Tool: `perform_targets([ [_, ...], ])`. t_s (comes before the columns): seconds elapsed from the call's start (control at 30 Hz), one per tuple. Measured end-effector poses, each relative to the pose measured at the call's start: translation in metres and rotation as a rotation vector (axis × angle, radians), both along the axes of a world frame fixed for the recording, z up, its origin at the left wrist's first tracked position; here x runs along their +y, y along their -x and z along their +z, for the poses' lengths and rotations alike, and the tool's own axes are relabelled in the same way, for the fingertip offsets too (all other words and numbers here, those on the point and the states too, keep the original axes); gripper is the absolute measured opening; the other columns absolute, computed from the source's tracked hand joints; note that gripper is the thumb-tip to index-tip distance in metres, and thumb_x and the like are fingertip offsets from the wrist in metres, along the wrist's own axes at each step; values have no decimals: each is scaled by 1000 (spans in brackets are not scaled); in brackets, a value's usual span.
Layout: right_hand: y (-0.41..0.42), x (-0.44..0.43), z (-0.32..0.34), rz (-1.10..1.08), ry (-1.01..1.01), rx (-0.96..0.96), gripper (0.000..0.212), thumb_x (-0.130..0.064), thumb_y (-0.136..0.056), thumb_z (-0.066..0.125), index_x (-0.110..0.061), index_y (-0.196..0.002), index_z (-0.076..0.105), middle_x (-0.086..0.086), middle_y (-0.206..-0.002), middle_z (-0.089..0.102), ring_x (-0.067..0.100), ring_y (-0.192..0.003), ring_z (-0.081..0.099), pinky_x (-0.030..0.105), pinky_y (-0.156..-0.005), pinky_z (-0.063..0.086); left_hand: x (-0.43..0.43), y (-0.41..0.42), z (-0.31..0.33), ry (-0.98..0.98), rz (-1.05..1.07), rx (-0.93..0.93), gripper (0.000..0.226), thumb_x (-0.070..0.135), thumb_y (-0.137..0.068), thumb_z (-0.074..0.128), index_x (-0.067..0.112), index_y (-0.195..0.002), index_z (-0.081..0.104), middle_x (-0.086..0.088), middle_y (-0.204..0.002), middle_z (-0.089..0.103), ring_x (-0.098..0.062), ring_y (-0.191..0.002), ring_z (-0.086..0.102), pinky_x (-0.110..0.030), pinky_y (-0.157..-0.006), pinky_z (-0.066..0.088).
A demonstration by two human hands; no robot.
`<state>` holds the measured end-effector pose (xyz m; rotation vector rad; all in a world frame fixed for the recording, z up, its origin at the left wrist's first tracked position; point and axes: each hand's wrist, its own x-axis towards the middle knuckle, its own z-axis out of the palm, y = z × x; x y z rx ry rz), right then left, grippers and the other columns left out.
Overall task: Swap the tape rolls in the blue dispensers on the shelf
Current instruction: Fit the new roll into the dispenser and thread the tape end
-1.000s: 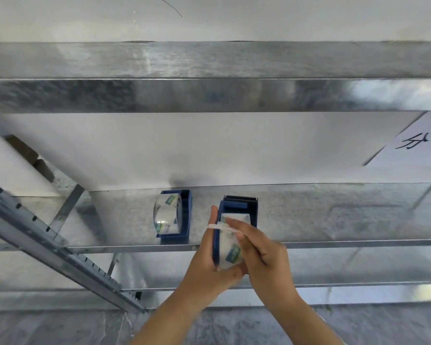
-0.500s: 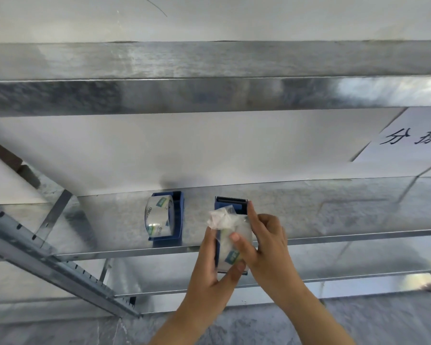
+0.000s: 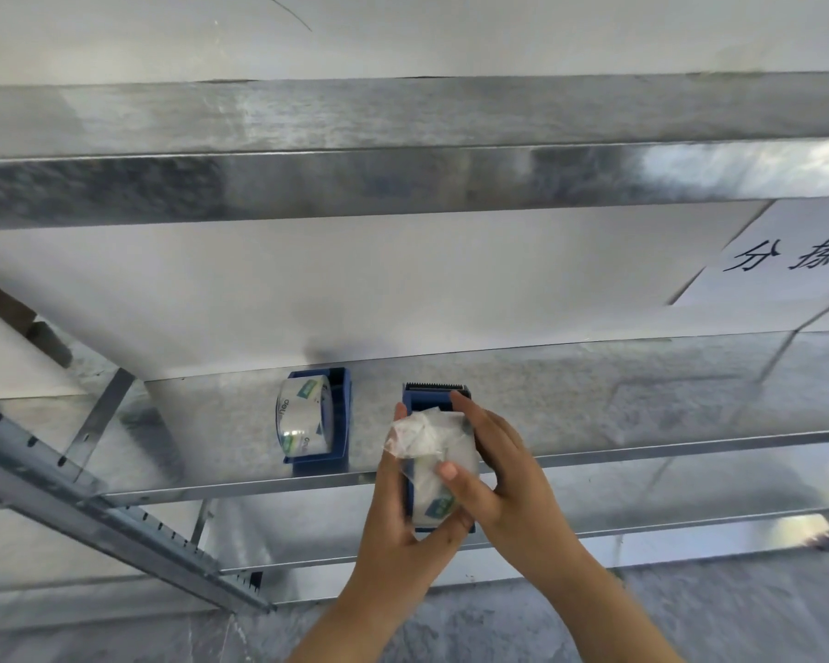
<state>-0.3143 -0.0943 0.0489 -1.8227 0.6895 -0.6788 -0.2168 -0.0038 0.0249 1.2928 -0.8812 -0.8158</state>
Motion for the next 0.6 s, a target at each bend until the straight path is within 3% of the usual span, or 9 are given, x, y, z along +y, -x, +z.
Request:
perform_targets([
  [0.13, -1, 1, -7, -12, 17, -21, 59, -56, -78, 58, -52, -133, 34, -31, -124, 47, -5, -120, 48, 7, -86, 44, 0, 1, 1, -7, -7, -9, 92, 17, -75, 70, 37, -146, 14, 7, -141, 45, -4, -122, 52, -22, -87, 52],
  [0.23, 0, 0, -12, -13, 30, -24, 61, -55, -78, 59, -51, -134, 34, -31, -125, 46, -3, -120, 48, 7, -86, 44, 1, 1, -1, -10, -26, -31, 95, 21, -77, 71, 50, -143, 8, 8, -147, 36, -5, -126, 49, -21, -89, 51],
  [0.33, 2, 0, -14, -6, 36, -25, 61, -55, -78, 60, -52, -134, 35, -25, -130, 45, -2, -121, 47, 9, -87, 45, 2, -2, 0, -42, -71, 15, 98, 26, -77, 71, 61, -138, 4, 9, -142, 44, -6, -119, 55, -26, -91, 52],
  [0.5, 5, 0, -15, -5, 121, -25, 59, -55, -78, 62, -52, -133, 40, -28, -130, 42, 3, -127, 44, 12, -97, 42, 1, -9, -3, -65, -127, 70, 104, 24, -71, 74, 55, -141, 3, 16, -133, 53, -7, -114, 59, -27, -89, 51],
  [0.6, 5, 2, -14, 7, 193, -38, 47, -66, -79, 58, -59, -124, 48, -21, -134, 39, 6, -129, 43, 17, -97, 46, -2, -11, -5, -68, -118, 39, 107, 18, -69, 74, 52, -143, 5, 10, -135, 52, -9, -115, 58, -28, -90, 51],
])
